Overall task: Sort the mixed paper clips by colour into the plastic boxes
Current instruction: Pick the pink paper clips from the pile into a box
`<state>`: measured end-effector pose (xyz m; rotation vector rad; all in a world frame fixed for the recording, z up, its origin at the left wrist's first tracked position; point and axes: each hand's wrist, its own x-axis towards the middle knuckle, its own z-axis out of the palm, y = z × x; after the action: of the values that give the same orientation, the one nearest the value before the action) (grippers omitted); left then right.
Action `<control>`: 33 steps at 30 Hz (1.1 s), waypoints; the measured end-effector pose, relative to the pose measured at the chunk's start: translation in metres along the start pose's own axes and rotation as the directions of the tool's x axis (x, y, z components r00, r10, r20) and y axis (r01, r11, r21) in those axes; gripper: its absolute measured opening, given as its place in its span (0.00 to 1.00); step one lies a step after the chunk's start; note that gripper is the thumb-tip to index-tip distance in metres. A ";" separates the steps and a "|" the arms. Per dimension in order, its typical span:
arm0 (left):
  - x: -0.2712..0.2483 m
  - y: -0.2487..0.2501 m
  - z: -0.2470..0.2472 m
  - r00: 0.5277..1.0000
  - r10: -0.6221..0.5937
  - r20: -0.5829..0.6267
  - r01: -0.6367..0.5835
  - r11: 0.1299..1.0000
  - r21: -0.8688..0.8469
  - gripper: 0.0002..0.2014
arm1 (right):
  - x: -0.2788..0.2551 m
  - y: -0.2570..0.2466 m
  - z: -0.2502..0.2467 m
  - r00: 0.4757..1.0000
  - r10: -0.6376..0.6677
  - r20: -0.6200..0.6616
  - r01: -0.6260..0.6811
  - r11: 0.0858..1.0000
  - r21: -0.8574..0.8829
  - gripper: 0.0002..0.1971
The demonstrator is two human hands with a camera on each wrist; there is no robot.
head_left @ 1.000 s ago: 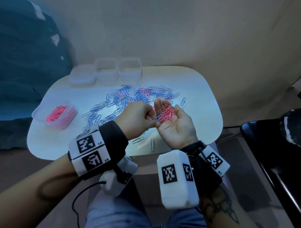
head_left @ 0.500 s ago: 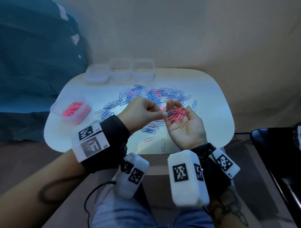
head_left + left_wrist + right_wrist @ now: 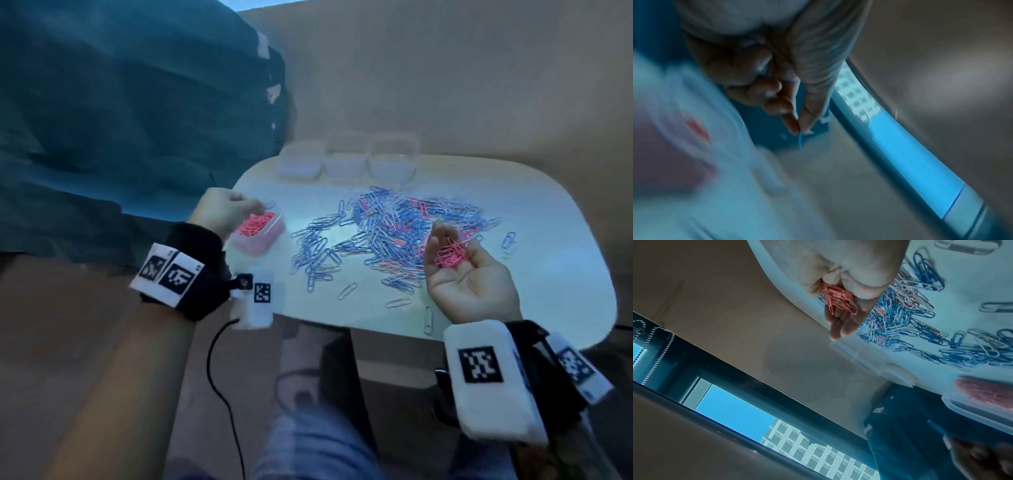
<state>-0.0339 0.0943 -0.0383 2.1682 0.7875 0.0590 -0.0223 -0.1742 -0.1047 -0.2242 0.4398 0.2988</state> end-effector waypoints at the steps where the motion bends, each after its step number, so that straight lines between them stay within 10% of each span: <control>1: 0.004 -0.004 0.001 1.000 -0.005 -0.011 0.006 0.995 0.101 0.08 | -0.001 0.000 0.000 1.000 0.000 0.000 0.000 1.000 -0.007 0.21; 7: 0.014 -0.004 0.007 1.000 0.002 0.026 -0.005 0.993 0.118 0.08 | -0.004 -0.009 -0.001 1.000 -0.012 0.005 0.012 1.000 -0.017 0.20; 13: -0.010 0.027 0.047 0.949 0.257 0.181 -0.253 0.966 -0.047 0.10 | -0.004 -0.003 -0.001 1.000 0.015 0.011 -0.015 1.000 -0.017 0.19; 16: -0.015 0.045 0.080 0.896 0.246 0.368 -0.317 0.937 0.144 0.10 | -0.005 -0.002 0.001 1.000 0.025 0.010 -0.025 1.000 -0.013 0.20; 23: 0.000 0.052 0.095 0.905 0.288 0.313 -0.380 0.878 0.291 0.13 | -0.008 -0.020 -0.003 0.999 -0.036 0.004 0.036 0.999 0.001 0.22; 33: 0.041 0.080 0.118 0.827 0.327 0.457 -0.559 0.570 0.602 0.14 | -0.014 -0.038 -0.007 0.997 -0.073 0.010 0.073 0.997 -0.025 0.20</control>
<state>0.0747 -0.0010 -0.0693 2.9953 0.0100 -0.3812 -0.0244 -0.2149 -0.0985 -0.2633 0.4182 0.2342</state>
